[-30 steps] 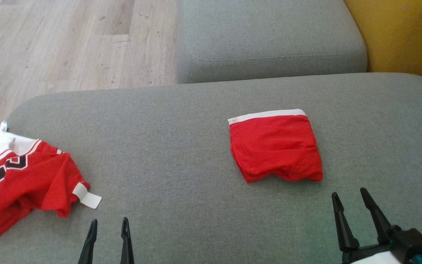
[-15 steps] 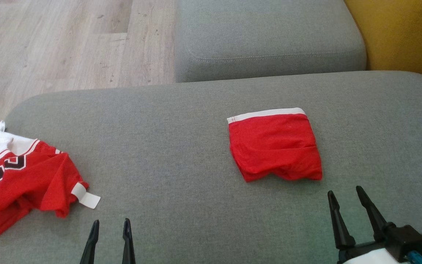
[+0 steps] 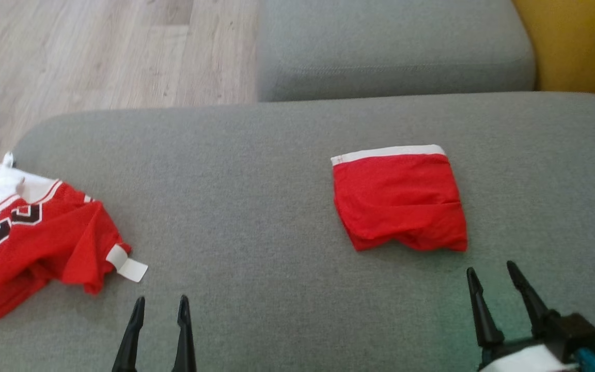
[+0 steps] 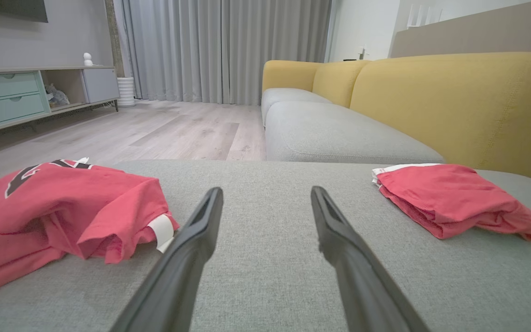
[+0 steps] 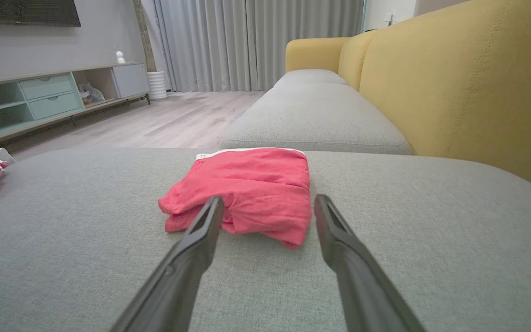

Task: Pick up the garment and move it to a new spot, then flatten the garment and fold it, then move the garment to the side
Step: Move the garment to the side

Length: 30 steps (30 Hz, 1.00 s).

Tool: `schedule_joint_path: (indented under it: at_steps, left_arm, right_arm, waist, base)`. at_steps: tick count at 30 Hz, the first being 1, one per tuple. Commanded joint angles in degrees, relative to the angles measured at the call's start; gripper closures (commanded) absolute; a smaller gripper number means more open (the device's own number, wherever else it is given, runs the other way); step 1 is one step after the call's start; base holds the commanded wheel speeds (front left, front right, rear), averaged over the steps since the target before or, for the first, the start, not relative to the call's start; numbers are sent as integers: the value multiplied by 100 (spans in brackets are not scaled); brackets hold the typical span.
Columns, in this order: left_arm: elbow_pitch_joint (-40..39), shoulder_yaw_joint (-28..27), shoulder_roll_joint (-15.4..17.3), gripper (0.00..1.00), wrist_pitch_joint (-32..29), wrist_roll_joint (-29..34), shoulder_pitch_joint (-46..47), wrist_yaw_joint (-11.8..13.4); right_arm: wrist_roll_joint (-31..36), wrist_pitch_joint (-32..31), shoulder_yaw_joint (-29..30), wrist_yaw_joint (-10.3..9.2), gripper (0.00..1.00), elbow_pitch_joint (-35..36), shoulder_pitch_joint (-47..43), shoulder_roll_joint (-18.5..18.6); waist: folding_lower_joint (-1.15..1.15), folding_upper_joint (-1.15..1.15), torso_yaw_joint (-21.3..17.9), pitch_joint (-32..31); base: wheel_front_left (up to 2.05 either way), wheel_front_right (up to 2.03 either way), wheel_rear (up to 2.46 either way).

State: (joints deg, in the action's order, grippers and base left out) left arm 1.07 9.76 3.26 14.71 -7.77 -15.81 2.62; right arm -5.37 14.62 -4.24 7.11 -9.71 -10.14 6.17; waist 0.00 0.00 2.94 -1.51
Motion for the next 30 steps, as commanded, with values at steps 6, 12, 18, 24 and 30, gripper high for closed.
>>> schedule_joint_path:
  at_steps: [6,12,18,24,30]
  left_arm:
    - [-230,-4,-38,0,29,-93,450,-70]
    - [-298,115,-38,0,29,-38,734,20]
    - [-349,263,-38,0,29,176,1030,-23]
    - [-285,381,-38,0,29,244,1243,-56]
    - [-316,450,-38,0,29,242,1371,-20]
  right_arm:
    - [-127,38,74,37,0,-257,849,4]
    - [-525,-25,218,37,0,-1361,1912,143]
    - [-931,-728,85,37,0,-2615,3086,515]
    - [-1472,-1317,-468,37,97,-3640,3773,639]
    - [-2171,-1220,-966,37,100,-3561,3985,1090]
  waist:
    - [0,0,138,411]
    - [0,0,248,832]
    - [0,0,370,1196]
    - [0,0,452,1397]
    - [0,0,285,1698]
  base:
    - [0,0,0]
    - [0,0,0]
    - [0,0,0]
    - [0,0,0]
    - [0,0,0]
